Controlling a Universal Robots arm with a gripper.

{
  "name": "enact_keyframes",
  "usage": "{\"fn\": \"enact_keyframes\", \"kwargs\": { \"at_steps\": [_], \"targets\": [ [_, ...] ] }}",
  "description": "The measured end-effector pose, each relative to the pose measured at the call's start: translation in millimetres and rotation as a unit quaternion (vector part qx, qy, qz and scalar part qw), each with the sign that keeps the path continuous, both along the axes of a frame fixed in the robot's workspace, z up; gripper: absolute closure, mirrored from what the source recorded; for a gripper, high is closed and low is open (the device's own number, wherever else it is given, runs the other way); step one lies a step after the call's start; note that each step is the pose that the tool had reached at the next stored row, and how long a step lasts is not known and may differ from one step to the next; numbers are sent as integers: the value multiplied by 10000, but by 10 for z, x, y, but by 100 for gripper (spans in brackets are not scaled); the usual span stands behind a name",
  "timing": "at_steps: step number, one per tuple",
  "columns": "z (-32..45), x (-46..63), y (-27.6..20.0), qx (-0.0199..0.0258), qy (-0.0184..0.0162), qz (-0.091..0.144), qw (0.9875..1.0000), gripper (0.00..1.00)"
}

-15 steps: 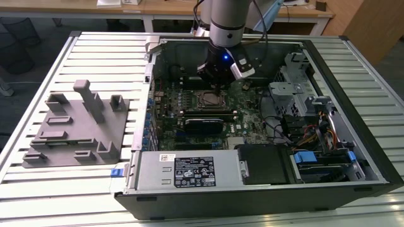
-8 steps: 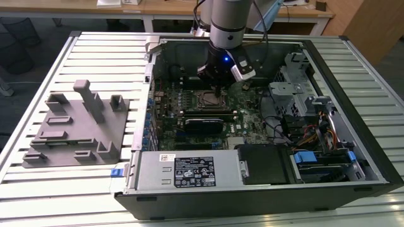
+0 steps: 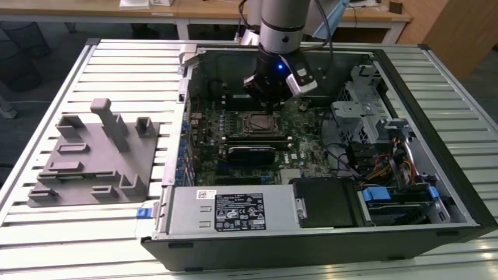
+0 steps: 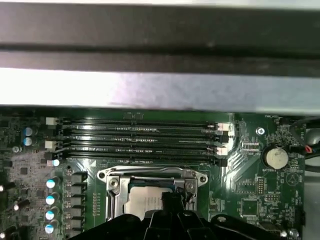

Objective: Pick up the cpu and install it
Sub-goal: 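Install the second cpu locking lever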

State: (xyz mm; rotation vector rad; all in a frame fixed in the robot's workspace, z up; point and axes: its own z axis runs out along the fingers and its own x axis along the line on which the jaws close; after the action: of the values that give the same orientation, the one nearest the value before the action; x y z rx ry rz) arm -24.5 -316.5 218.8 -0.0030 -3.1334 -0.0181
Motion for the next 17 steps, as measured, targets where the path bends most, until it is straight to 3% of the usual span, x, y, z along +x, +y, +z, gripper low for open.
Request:
{"fn": "enact_keyframes", "kwargs": {
  "at_steps": [9,17],
  "targets": [
    [0,-1,-231,1,0,-1,10000,89],
    [-1,-1,-284,7,0,-1,10000,89]
  ]
}}
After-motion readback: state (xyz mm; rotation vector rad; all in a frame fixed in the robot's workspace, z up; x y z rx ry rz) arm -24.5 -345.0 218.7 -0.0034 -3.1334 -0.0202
